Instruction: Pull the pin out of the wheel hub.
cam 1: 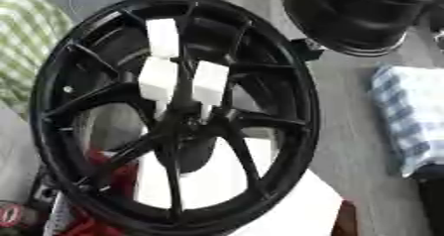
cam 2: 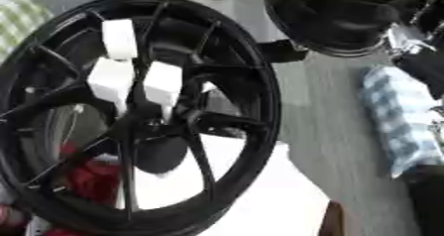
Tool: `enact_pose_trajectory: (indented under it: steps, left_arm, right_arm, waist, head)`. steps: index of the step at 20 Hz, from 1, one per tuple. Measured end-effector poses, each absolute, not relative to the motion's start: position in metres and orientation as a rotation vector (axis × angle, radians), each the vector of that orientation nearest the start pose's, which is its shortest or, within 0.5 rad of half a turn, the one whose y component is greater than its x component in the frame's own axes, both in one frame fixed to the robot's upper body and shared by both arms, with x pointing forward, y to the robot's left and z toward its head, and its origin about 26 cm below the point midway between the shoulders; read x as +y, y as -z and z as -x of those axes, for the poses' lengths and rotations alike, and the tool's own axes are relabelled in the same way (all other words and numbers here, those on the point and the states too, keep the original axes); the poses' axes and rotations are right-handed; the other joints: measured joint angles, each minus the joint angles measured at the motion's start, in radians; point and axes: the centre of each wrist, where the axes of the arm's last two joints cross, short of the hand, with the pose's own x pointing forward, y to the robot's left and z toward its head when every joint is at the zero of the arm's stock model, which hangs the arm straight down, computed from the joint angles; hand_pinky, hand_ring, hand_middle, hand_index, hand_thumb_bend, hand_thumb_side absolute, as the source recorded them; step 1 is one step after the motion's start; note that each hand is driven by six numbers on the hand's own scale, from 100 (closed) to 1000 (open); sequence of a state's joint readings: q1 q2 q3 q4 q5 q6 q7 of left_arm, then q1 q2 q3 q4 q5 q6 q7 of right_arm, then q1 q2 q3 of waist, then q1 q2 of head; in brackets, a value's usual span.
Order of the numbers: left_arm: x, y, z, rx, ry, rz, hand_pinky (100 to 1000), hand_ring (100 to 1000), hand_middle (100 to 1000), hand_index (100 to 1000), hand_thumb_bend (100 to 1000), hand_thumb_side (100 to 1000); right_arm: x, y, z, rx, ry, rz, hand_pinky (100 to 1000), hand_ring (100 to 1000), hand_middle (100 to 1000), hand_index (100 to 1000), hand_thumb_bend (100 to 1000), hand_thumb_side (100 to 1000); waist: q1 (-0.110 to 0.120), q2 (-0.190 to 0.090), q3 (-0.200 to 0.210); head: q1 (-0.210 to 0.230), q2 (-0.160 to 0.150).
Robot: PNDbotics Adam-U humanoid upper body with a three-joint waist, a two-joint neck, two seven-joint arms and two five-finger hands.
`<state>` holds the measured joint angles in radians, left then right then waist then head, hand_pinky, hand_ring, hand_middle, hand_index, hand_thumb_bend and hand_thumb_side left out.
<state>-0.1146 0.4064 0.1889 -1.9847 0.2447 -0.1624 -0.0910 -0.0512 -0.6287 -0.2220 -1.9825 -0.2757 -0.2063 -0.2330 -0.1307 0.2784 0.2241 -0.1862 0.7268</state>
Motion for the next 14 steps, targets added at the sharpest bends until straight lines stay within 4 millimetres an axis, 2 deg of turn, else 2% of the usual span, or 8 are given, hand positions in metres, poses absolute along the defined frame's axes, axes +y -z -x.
enact_pose_trajectory:
  steps: [10,14]
  left_arm:
    - [0.3365,-0.1731,-0.2746,-2.277,0.267,-0.119,993,602,602,781,100,748]
    - [0.3388,-0.1757,-0.2744,-2.283,0.290,-0.136,983,602,603,782,100,712]
  right_arm:
    - [-0.3746,-0.1958,-0.2618,-2.310,-0.102,0.434,626,638,528,681,371,168]
    - [-0.3746,-0.1958,-0.2618,-2.310,-0.102,0.434,626,637,528,681,369,168]
  waist:
    - [-0.001,0.000,0.000]
    - [-0.001,0.000,0.000]
  head:
    - [-0.001,-0.009]
    - [-0.004,-0.012]
